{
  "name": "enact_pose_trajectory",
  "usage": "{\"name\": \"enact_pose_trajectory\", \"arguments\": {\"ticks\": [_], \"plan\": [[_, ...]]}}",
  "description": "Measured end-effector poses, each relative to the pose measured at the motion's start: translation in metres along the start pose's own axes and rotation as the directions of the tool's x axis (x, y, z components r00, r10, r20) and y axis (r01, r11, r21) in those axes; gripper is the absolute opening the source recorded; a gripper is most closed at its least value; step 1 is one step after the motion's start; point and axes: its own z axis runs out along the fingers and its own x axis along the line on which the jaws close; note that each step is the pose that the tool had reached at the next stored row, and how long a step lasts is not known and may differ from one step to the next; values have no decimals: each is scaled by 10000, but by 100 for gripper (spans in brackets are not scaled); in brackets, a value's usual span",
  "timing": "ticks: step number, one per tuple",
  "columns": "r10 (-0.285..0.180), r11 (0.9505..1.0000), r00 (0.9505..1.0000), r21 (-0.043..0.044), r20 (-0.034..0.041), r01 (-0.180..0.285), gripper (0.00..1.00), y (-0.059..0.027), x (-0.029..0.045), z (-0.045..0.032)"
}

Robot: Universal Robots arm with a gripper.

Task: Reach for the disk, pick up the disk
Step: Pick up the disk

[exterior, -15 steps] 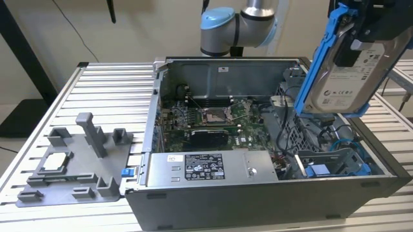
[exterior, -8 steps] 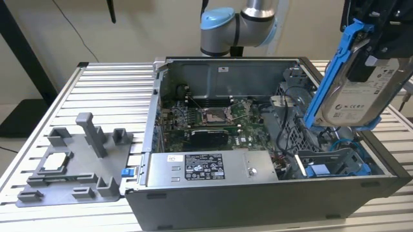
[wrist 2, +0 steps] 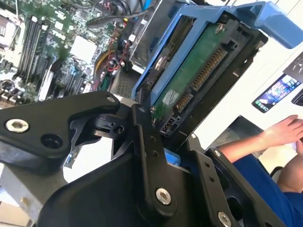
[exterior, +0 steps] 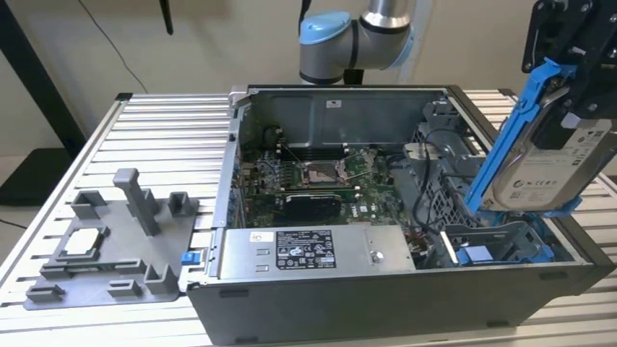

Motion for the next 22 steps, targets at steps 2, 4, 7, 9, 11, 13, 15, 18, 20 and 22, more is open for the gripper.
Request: {"name": "enact_pose_trajectory", "arguments": {"ticks": [2,4,7,9,11,13,15,18,20,22], "plan": [[1,10000,10000,0,0,-1,0,-22,7,36],[0,10000,10000,0,0,0,0,-42,7,71],[2,10000,10000,0,-2,-2,0,-57,8,131],[2,10000,10000,0,-2,-2,0,-60,7,169],[0,10000,10000,0,-1,0,0,-63,5,211],[0,10000,10000,-1,-1,0,0,-64,4,241],[1,10000,10000,0,-2,-1,0,-64,4,242],[0,10000,10000,0,-1,0,0,-64,3,245],[1,10000,10000,0,-2,-1,0,-64,3,246],[1,10000,10000,0,-2,-1,0,-65,3,247]]}}
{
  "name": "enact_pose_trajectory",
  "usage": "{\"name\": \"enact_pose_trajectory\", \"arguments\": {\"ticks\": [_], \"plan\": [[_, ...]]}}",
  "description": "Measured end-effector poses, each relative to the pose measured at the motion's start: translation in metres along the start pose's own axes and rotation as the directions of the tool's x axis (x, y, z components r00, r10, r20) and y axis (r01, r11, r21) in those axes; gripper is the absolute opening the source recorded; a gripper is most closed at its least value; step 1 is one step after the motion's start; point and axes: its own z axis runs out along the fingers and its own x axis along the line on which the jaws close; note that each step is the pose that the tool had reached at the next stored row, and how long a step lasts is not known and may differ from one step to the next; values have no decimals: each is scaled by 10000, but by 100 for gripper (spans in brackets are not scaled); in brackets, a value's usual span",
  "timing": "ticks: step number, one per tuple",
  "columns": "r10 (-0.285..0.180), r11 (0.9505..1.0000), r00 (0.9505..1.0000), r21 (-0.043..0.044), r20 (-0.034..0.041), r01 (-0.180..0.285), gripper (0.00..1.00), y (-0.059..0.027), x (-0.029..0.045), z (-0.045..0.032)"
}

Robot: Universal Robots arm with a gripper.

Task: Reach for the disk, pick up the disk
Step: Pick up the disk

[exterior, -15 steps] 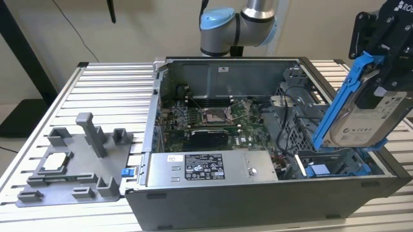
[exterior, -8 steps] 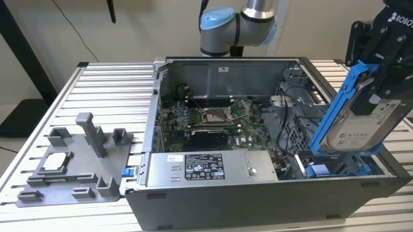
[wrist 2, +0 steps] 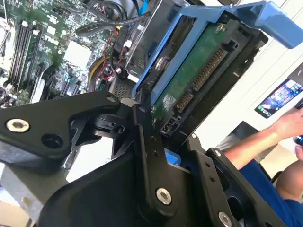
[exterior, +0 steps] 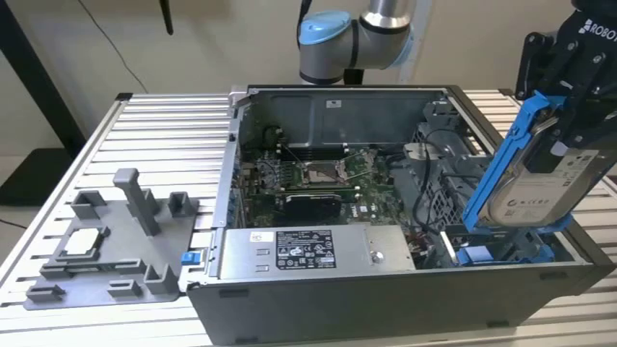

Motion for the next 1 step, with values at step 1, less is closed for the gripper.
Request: {"name": "enact_pose_trajectory", "arguments": {"ticks": [1], "plan": [[0,10000,10000,0,1,0,0,0,0,1]]}}
